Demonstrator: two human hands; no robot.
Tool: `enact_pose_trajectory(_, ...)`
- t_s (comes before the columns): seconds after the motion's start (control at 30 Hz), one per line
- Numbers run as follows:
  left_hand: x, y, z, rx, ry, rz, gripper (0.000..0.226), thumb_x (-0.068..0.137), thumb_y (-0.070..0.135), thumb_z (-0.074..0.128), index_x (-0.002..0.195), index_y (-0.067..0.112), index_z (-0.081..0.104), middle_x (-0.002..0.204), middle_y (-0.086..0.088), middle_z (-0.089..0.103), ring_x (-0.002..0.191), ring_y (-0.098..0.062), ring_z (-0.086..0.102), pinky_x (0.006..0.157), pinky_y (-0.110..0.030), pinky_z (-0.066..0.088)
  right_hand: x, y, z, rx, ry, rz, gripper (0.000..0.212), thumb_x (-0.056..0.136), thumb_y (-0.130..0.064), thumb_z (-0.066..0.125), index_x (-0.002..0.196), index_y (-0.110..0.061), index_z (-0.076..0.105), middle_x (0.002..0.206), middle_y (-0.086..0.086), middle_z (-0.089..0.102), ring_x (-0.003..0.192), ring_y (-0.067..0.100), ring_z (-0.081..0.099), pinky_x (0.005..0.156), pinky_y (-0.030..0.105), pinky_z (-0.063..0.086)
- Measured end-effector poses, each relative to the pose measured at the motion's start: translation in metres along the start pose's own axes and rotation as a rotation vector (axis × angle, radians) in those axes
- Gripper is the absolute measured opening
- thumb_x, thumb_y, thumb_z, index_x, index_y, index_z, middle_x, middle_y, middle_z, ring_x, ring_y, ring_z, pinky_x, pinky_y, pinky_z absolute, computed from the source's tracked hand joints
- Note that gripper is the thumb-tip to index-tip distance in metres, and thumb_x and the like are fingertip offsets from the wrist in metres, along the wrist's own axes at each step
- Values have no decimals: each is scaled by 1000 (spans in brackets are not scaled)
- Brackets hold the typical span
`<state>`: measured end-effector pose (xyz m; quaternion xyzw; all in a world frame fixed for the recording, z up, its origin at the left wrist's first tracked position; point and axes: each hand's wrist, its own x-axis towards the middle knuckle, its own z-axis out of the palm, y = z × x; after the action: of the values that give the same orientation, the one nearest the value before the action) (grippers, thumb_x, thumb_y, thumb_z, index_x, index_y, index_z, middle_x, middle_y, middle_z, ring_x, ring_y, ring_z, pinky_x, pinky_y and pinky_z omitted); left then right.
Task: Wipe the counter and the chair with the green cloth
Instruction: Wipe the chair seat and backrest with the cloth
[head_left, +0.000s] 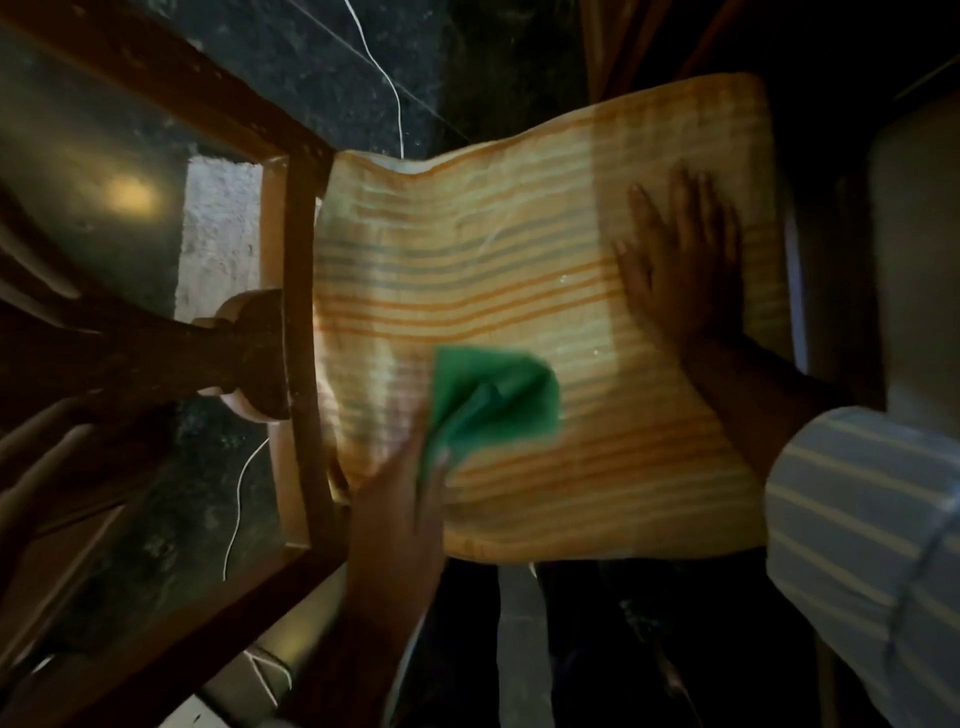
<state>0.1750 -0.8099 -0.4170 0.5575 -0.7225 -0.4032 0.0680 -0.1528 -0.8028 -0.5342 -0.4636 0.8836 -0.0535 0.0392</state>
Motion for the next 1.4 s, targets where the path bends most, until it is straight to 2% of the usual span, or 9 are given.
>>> enact_pose_trajectory(0.1,76,36,-1,-22,182,89,29,106,36,42,118,19,63,82,18,59,80,12,59,69,-2,39,-23,11,0,-33,24,65,60,109,-50,30,166,-31,29,176,11,22,163,35,20,131,55,15)
enact_pose_trajectory(0.23,180,52,39,206,133,245,33,105,22,45,127,0,59,122,-18,67,116,-32,61,102,-37,46,-27,10,4,-58,61,79,57,111,-49,25,166,-35,27,176,8,22,163,32,21,130,54,13)
enact_pose_trajectory(0.37,210,67,106,498,3,317,43,101,14,42,143,8,49,155,-12,47,150,-28,31,124,-43,16,-26,11,11,-59,103,75,55,112,-47,22,166,-37,27,176,6,23,163,31,22,130,54,17)
enact_pose_trajectory(0.6,92,35,144,601,-235,622,48,87,13,45,132,4,62,144,-13,59,145,-32,42,122,-54,25,-26,15,13,-212,154,35,53,113,-41,27,165,-34,32,173,9,31,158,34,34,125,57,34)
enact_pose_trajectory(0.8,-14,-22,105,469,-515,762,39,86,6,51,118,7,73,136,-12,66,139,-33,50,113,-60,36,-25,13,13,-57,110,80,54,112,-43,26,165,-36,29,176,8,25,163,32,23,129,57,21)
enact_pose_trajectory(0.97,4,-11,60,208,-653,491,32,94,21,59,125,17,69,116,-5,75,112,-10,65,95,-44,55,-25,14,13,-40,111,88,54,112,-44,25,165,-37,28,176,7,25,163,33,23,129,57,21)
enact_pose_trajectory(1.1,72,15,7,-197,-357,155,23,99,44,51,107,62,64,86,27,73,78,11,68,67,-15,56,-28,14,19,-56,154,82,53,113,-43,23,165,-38,28,175,7,27,163,31,25,129,56,22)
enact_pose_trajectory(1.2,137,30,-5,55,75,365,24,104,42,48,103,25,64,66,12,58,66,0,54,64,0,37,-27,15,21,-49,146,83,54,113,-44,22,166,-37,26,176,7,26,163,32,24,128,58,22)
enact_pose_trajectory(1.4,193,8,60,591,-4,481,36,100,12,51,134,2,57,140,-20,59,141,-37,43,119,-52,29,-27,17,25,-60,161,77,53,113,-44,23,166,-38,25,176,7,25,163,32,23,130,55,20)
